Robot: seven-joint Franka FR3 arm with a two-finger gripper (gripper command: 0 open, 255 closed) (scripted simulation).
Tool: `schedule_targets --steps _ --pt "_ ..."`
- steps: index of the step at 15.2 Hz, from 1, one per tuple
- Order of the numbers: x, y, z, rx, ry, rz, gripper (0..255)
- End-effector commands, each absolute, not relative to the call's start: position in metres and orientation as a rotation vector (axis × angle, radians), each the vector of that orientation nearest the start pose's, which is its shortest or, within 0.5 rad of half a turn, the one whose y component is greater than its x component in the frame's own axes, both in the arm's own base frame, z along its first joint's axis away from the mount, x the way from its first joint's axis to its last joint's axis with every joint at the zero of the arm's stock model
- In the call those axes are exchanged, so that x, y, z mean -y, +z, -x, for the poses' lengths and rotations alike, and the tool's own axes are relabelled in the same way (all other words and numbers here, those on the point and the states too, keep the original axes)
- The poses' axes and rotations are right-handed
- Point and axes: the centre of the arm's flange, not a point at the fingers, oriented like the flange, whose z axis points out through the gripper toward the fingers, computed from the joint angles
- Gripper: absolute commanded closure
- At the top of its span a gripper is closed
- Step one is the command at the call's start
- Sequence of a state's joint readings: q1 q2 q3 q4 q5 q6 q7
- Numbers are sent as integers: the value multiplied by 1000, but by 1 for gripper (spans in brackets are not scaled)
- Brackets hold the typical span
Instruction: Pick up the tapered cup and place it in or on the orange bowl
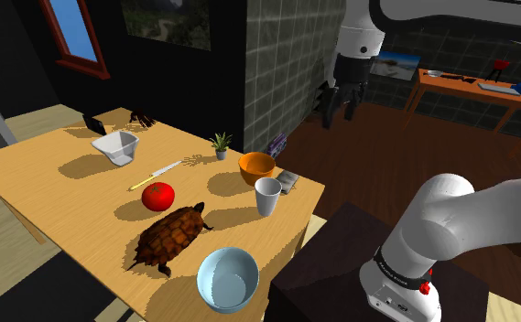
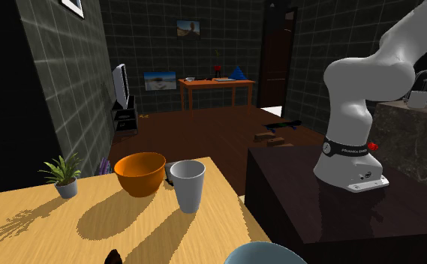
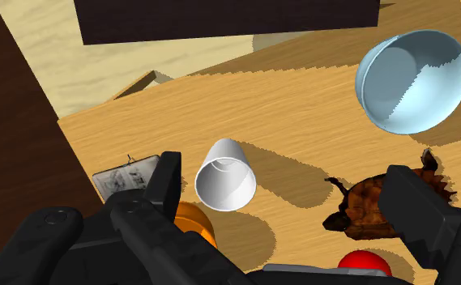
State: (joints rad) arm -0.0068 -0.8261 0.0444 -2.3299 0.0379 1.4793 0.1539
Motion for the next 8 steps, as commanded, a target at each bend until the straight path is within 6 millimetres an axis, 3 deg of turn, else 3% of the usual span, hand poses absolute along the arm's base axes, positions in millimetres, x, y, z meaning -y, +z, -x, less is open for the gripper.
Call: schedule_targets --steps 1,8 --pt "-20 606 -286 -201 40 3132 0" --pt "6 529 -331 -238 38 3104 0"
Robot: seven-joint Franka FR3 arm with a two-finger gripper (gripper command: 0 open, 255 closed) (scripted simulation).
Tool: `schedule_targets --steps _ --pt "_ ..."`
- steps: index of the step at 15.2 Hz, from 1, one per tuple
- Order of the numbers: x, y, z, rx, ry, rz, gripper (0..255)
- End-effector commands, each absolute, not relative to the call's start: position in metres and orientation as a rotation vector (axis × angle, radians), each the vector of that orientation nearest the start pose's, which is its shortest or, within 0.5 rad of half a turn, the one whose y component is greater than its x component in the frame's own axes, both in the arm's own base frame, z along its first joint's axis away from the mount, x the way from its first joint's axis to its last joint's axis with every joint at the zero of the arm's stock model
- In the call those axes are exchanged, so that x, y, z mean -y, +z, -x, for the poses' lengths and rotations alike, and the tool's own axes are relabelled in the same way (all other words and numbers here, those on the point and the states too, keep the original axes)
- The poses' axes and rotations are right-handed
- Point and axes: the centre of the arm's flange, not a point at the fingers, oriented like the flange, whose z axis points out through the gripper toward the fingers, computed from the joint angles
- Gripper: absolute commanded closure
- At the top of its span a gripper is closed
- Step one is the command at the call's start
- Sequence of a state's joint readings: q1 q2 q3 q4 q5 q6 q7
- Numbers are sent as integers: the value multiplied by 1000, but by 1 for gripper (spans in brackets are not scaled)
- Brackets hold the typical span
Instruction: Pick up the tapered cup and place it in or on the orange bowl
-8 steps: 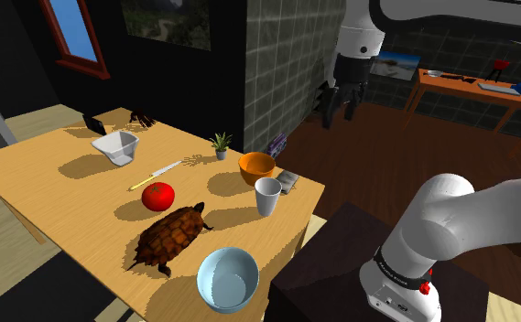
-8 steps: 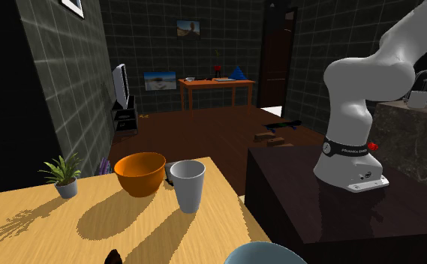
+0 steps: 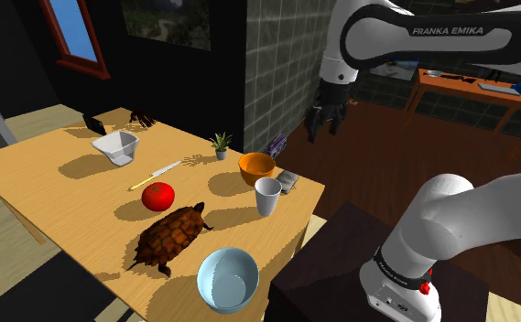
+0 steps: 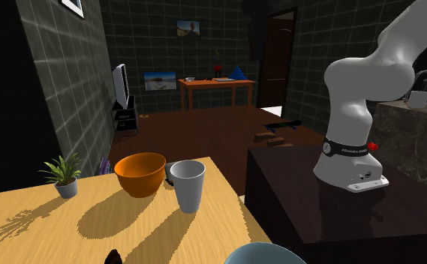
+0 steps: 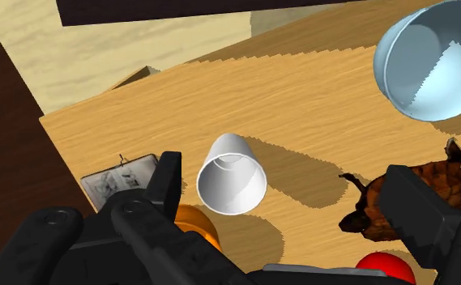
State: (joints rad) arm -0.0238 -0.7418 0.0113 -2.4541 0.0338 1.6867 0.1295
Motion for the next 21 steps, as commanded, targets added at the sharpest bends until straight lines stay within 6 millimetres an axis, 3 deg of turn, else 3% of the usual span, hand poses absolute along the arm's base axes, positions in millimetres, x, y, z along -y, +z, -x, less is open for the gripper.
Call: schedule_targets --steps 1,21 --pt "9 518 -337 -244 37 3100 0" --pt "77 293 -463 -347 31 3018 0"
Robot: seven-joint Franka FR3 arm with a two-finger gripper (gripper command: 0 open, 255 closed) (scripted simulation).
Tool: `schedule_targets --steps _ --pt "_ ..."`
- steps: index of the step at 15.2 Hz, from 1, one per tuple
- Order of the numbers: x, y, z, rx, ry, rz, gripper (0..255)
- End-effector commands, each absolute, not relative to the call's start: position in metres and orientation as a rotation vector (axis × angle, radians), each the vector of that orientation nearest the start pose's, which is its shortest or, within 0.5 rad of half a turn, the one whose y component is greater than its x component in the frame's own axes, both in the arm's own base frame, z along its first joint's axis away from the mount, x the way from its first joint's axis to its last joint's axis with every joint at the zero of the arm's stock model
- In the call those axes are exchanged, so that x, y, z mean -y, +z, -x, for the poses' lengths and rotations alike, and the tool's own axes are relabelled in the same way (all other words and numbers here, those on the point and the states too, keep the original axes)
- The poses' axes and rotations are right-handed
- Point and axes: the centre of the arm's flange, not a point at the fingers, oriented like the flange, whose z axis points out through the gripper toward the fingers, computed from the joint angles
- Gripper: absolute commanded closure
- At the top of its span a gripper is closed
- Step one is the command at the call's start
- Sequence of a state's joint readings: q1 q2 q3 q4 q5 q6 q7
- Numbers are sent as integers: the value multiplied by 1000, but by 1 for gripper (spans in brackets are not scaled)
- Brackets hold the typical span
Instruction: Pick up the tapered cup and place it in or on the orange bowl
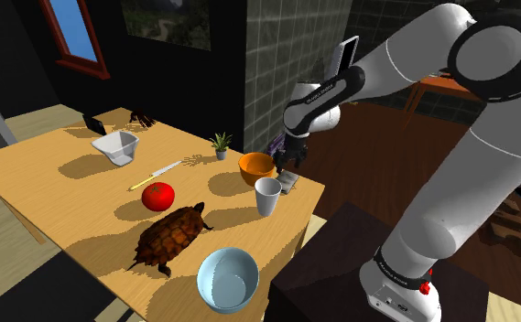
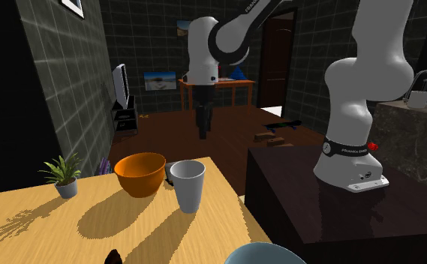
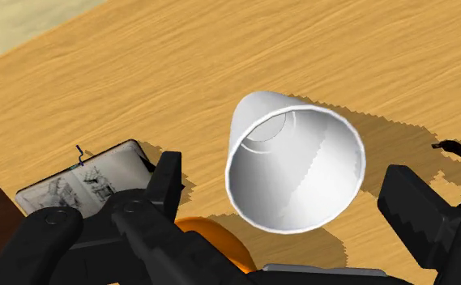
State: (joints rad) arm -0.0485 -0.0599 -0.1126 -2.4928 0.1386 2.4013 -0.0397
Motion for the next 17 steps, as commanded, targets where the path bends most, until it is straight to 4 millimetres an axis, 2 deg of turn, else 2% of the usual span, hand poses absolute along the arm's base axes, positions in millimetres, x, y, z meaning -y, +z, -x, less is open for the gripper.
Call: schedule_targets --steps 1,7,15,17 --pt "80 282 -469 -352 31 3013 0" --pt "99 213 -506 -382 29 2988 0" --pt "95 171 -508 -384 29 2987 0" --pt "95 171 -508 -384 29 2987 0"
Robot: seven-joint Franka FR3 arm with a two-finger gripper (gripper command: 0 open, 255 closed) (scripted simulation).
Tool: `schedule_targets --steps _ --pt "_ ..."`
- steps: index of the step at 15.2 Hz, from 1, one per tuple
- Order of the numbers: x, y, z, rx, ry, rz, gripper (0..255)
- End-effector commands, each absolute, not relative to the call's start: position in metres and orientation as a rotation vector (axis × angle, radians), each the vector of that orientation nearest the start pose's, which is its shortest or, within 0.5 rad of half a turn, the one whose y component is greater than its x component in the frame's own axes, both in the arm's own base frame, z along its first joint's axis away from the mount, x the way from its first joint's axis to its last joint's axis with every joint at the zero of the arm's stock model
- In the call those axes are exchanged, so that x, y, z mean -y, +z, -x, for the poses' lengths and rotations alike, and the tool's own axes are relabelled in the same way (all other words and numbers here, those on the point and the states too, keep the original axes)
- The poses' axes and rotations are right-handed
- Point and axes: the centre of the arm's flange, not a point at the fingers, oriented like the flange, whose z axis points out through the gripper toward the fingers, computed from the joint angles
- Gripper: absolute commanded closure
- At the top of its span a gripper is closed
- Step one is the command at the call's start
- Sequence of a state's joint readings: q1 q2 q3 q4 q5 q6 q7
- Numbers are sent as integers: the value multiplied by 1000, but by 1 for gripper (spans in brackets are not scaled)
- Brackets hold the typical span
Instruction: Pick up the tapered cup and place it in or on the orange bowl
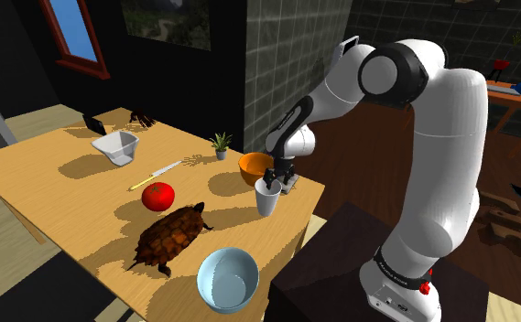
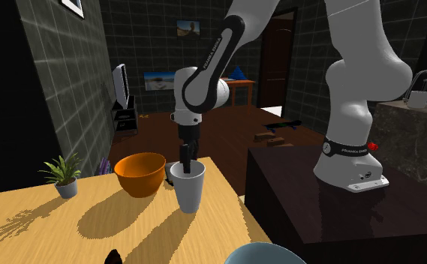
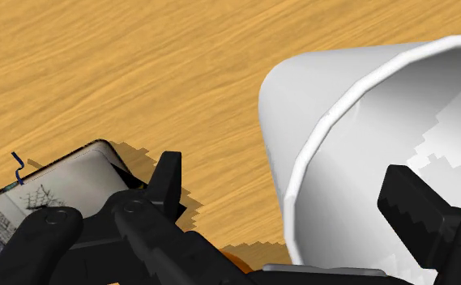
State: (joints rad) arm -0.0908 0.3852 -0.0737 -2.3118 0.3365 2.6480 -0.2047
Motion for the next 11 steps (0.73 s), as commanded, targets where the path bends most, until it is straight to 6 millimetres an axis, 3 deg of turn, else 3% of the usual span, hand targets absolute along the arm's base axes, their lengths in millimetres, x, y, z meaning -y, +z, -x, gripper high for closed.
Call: schedule_targets --steps 1,6,7,11 --pt "95 171 -508 -384 29 2987 0" --pt "95 171 -508 -384 29 2987 0" --pt "95 171 -508 -384 29 2987 255" --pt "95 171 -508 -384 29 2987 255"
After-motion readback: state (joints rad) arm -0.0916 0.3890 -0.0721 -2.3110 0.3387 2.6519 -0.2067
